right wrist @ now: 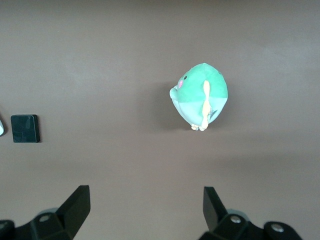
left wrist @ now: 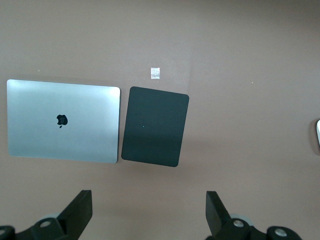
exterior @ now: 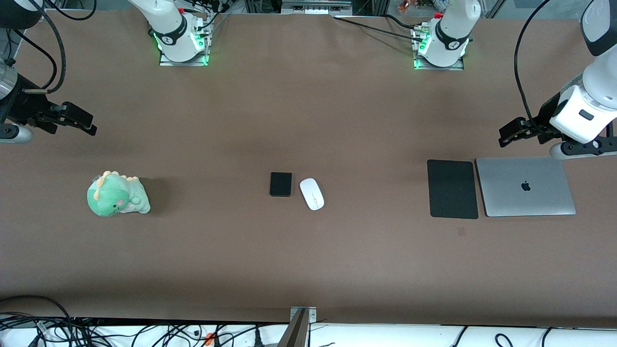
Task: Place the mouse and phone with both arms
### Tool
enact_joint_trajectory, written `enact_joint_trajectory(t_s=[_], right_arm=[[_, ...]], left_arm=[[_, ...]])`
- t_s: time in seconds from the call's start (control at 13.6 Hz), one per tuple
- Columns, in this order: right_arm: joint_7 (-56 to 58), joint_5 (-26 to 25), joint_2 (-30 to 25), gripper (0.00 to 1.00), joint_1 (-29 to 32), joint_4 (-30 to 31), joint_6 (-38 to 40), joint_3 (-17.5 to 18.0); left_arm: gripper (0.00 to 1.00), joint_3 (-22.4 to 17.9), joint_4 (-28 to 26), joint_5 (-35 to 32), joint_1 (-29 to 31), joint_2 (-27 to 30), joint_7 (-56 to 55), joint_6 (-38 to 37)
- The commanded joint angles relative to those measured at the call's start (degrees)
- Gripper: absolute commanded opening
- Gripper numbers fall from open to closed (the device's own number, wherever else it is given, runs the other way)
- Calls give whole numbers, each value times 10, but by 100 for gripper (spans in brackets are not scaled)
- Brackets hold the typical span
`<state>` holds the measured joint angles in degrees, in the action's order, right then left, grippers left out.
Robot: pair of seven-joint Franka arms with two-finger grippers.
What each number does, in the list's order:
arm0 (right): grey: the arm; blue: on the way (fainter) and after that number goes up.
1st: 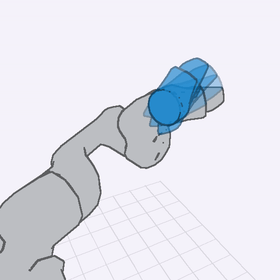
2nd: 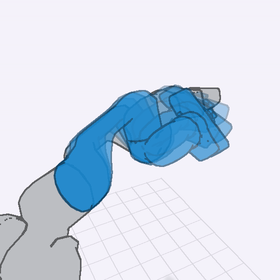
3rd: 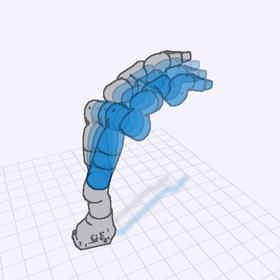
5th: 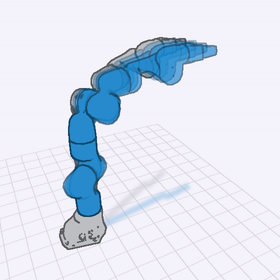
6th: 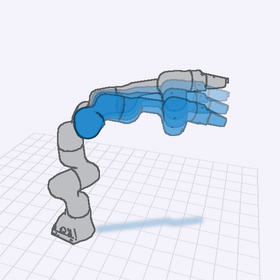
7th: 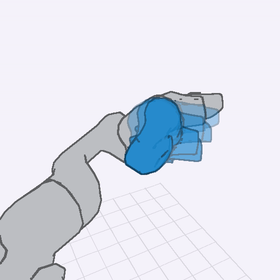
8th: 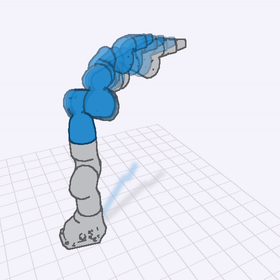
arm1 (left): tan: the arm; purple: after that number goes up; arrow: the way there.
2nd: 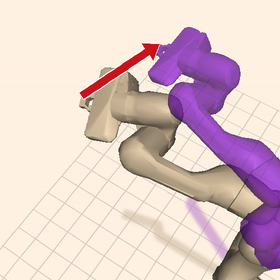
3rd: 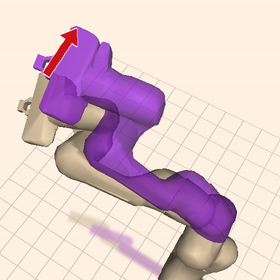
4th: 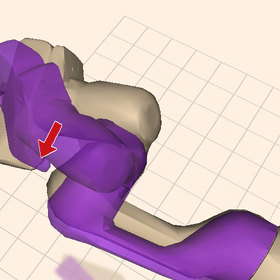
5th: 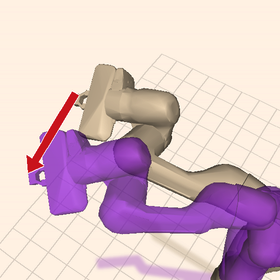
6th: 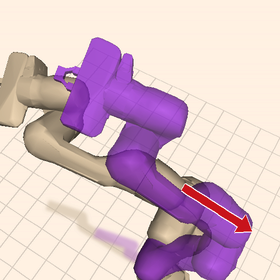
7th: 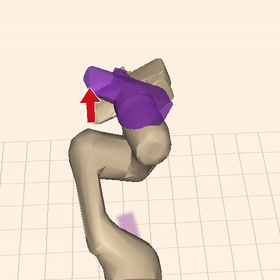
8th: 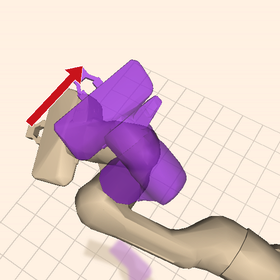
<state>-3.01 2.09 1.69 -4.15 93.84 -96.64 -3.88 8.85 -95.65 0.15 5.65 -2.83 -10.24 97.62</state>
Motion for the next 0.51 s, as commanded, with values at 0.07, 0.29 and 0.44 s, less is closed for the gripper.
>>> enact_joint_trajectory(t_s=[0.07,0.29,0.44], right_arm=[[7,-1,-8,100,2,-2,11,3],[7,-1,-8,100,2,-2,10,3],[7,-1,-8,100,2,-2,11,3]], left_arm=[[100,0,7,15,5,14,13,-14],[100,0,7,15,6,14,13,-16],[100,0,7,15,8,14,13,-16]])
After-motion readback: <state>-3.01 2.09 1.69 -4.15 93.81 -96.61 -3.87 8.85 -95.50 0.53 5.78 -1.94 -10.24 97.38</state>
